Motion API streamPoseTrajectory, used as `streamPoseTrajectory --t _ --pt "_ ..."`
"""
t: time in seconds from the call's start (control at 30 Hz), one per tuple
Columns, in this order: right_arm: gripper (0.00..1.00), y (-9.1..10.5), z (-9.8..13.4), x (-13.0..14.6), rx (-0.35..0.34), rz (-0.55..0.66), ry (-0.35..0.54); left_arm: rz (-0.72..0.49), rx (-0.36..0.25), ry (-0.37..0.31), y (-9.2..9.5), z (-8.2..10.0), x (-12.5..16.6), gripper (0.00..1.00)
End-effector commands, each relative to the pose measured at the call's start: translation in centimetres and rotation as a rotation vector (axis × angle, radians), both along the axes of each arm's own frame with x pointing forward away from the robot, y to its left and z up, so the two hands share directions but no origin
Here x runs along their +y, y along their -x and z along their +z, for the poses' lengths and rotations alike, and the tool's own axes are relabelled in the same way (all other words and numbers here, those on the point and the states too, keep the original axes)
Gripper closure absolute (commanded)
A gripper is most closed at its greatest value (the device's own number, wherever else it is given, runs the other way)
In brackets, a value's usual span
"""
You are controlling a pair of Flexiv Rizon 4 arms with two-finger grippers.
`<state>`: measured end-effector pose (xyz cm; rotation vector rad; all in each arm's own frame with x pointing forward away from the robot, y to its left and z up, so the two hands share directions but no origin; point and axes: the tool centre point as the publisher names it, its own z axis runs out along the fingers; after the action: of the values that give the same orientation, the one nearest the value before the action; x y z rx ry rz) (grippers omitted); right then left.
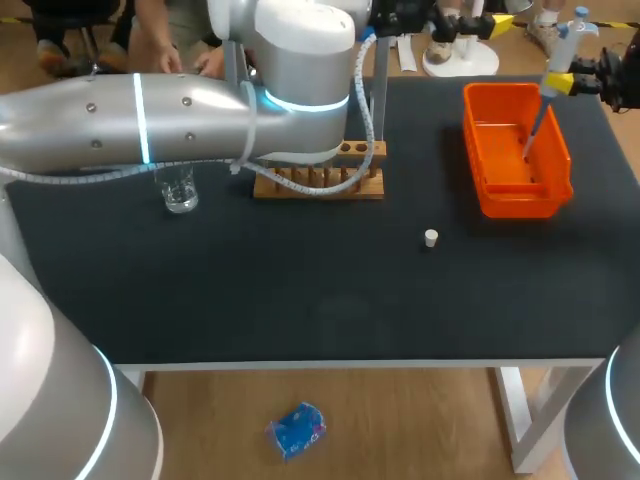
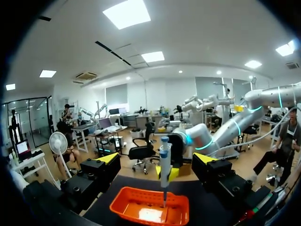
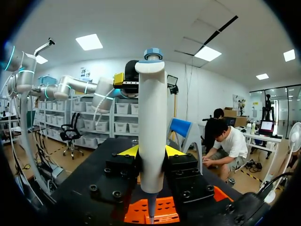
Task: Invert the test tube, pick up the pipette, mount the tip to pipette, aspirate from beaker and dispense into the tube, eject the tip, return the pipette, and cap with the stopper.
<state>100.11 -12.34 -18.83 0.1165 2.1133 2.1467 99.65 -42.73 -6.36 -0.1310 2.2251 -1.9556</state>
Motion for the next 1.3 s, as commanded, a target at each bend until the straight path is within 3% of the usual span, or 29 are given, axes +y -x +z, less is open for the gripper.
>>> streamPoseTrajectory --t 0.03,0.07,0.17,0.23,0.47,1.07,1.3 --pt "1.0 -0.1 0.0 -0.1 0.0 0.005 0.001 -0.021 0.006 0.041 -1.3 -0.8 -2.9 0.12" --pt "1.0 -0.1 0.0 -0.1 0.0 0.005 0.001 -0.021 0.011 0.05 -1.3 -1.0 -3.4 0.33" --pt "1.0 -0.1 0.0 -0.1 0.0 0.005 0.001 -0.014 0.024 0.053 -1.3 -1.5 -4.6 0.63" --pt "1.0 -0.1 0.0 -0.1 0.0 0.005 0.001 -0.015 0.027 0.053 -1.5 -1.7 -5.2 1.0" --pt "1.0 -0.1 0.0 -0.1 0.0 0.005 0.001 -0.017 0.005 0.072 -1.3 -1.6 -7.6 1.0" --pt "1.0 -0.1 0.0 -0.1 0.0 0.005 0.001 -0.017 0.005 0.072 -1.3 -1.6 -7.6 1.0" --pt "1.0 -0.1 0.0 -0.1 0.0 0.005 0.001 -0.075 0.023 0.083 -1.6 -2.5 -8.9 1.0"
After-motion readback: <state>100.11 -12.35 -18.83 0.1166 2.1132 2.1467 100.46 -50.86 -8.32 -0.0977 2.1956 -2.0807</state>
